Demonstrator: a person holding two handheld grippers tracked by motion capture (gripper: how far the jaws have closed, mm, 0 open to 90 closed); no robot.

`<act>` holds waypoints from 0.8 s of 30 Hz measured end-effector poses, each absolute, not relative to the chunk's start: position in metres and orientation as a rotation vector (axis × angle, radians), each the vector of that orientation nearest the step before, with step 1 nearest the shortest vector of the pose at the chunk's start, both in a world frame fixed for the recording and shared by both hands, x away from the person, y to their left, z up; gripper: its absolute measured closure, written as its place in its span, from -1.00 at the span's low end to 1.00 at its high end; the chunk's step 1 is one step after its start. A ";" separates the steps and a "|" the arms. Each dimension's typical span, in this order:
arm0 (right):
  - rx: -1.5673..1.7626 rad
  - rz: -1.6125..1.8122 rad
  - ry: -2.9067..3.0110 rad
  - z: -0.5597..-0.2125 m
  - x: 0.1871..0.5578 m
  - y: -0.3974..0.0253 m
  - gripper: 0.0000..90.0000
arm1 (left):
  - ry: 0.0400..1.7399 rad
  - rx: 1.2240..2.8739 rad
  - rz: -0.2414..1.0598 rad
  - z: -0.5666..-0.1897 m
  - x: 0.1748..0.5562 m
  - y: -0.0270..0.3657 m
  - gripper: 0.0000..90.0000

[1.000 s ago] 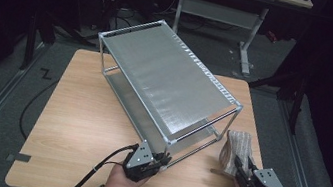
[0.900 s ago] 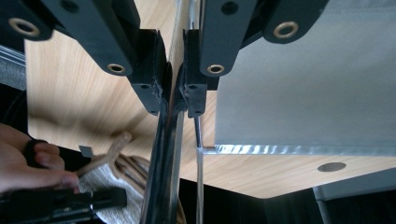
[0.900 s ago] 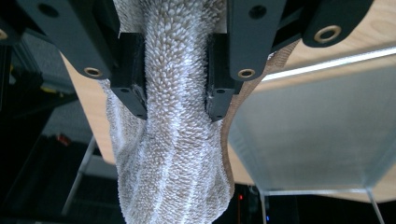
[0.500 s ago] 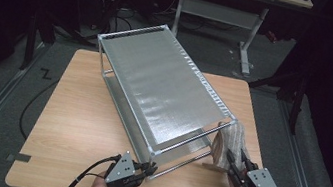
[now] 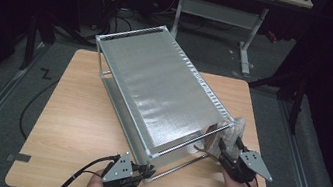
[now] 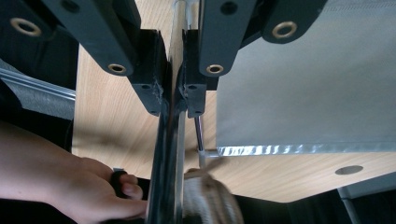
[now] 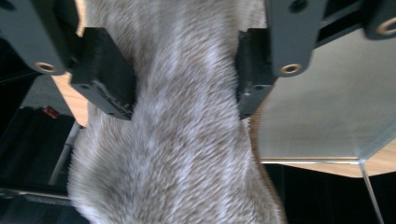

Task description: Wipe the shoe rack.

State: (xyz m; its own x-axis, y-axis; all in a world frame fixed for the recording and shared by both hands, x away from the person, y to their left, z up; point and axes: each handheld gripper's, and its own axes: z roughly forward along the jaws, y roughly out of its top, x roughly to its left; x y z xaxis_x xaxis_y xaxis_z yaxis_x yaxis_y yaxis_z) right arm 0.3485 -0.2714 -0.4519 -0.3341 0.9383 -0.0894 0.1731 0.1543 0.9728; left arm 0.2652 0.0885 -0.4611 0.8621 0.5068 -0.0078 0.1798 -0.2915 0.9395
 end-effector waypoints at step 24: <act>1.036 1.340 1.746 -0.438 0.375 -0.259 0.46 | 0.517 1.883 0.363 -0.460 0.260 0.093 0.79</act>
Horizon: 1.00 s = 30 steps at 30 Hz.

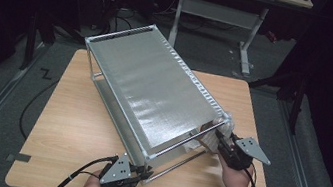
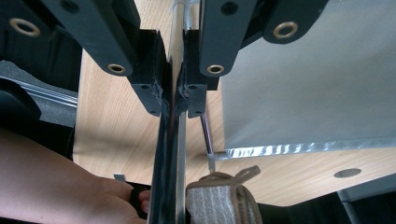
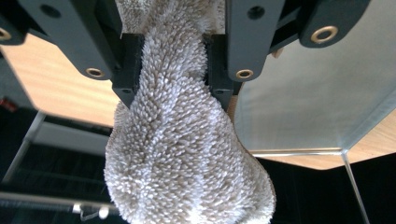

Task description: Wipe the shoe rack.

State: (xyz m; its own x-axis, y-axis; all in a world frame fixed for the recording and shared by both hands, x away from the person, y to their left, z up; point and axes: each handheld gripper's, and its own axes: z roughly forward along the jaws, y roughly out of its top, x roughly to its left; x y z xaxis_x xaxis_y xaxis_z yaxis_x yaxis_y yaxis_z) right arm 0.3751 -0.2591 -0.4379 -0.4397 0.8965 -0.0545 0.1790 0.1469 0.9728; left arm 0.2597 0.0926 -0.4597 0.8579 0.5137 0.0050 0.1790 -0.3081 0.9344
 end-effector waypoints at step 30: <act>1.096 1.261 1.817 -0.444 0.371 -0.258 0.22 | 0.567 1.867 0.358 -0.460 0.260 0.093 0.80</act>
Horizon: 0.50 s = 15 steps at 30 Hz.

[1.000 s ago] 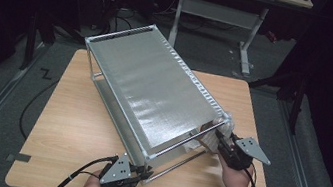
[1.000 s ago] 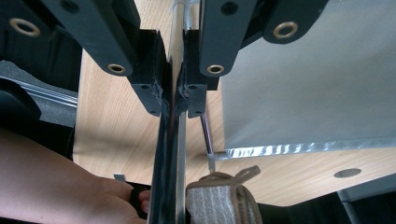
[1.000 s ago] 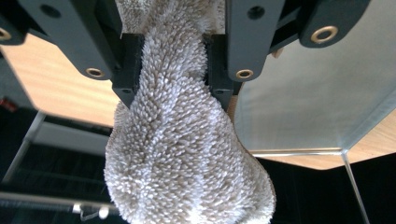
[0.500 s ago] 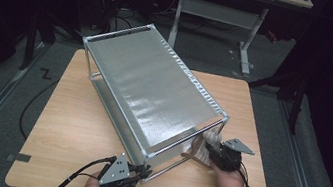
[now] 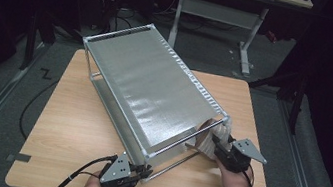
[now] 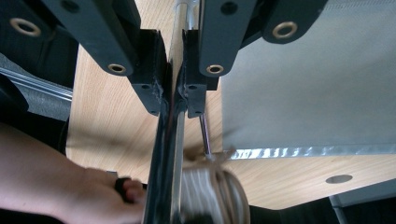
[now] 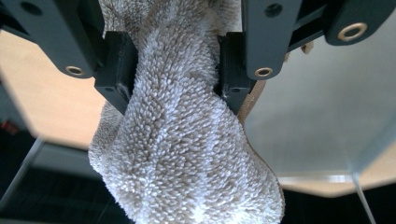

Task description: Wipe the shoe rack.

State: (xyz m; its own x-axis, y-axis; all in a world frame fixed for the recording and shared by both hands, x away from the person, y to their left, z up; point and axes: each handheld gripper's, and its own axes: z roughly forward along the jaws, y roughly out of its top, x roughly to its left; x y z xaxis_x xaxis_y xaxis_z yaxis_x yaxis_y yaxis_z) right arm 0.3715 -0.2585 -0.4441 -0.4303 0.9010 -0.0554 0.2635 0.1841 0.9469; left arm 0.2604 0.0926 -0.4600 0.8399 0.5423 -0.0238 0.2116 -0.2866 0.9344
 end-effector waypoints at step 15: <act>1.185 1.138 2.015 -0.475 0.389 -0.255 0.33 | 0.583 1.858 0.364 -0.461 0.255 0.093 0.80</act>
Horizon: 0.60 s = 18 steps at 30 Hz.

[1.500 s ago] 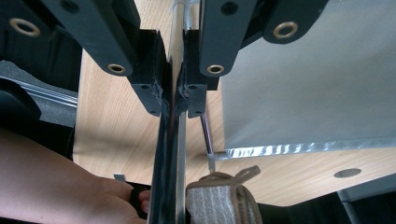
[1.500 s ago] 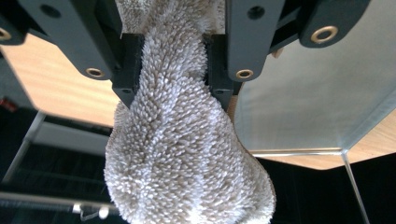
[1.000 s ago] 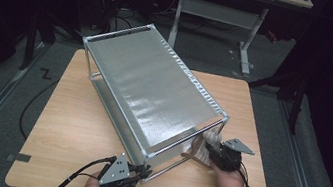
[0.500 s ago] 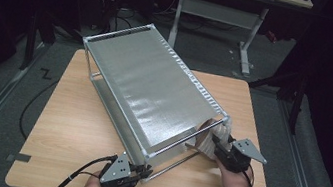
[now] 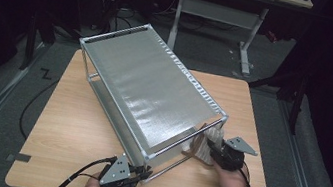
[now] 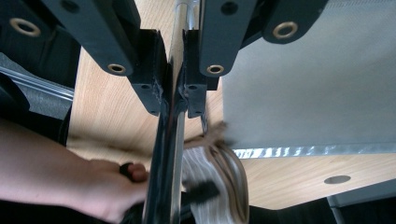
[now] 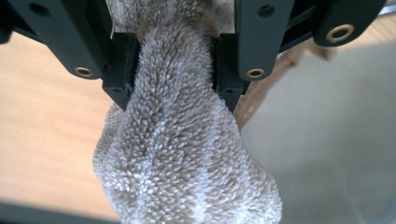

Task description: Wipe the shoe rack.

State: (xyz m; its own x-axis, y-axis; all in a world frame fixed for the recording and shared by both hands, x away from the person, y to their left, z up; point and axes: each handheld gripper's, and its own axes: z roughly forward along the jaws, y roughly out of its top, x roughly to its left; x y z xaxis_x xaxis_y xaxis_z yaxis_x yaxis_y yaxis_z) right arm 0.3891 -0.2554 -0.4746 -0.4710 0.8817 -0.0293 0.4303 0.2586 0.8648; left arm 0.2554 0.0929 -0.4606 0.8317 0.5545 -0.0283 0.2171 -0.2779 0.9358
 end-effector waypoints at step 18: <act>1.143 1.163 1.972 -0.467 0.363 -0.258 0.29 | 0.613 1.823 0.355 -0.464 0.257 0.093 0.79</act>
State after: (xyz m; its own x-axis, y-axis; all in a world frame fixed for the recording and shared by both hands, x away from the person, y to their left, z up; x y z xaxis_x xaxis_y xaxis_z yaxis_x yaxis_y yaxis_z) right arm 0.3628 -0.2578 -0.4672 -0.4689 0.8818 -0.0512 0.3815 0.2545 0.8886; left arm 0.2573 0.0925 -0.4639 0.8197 0.5699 -0.0576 0.2333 -0.2404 0.9422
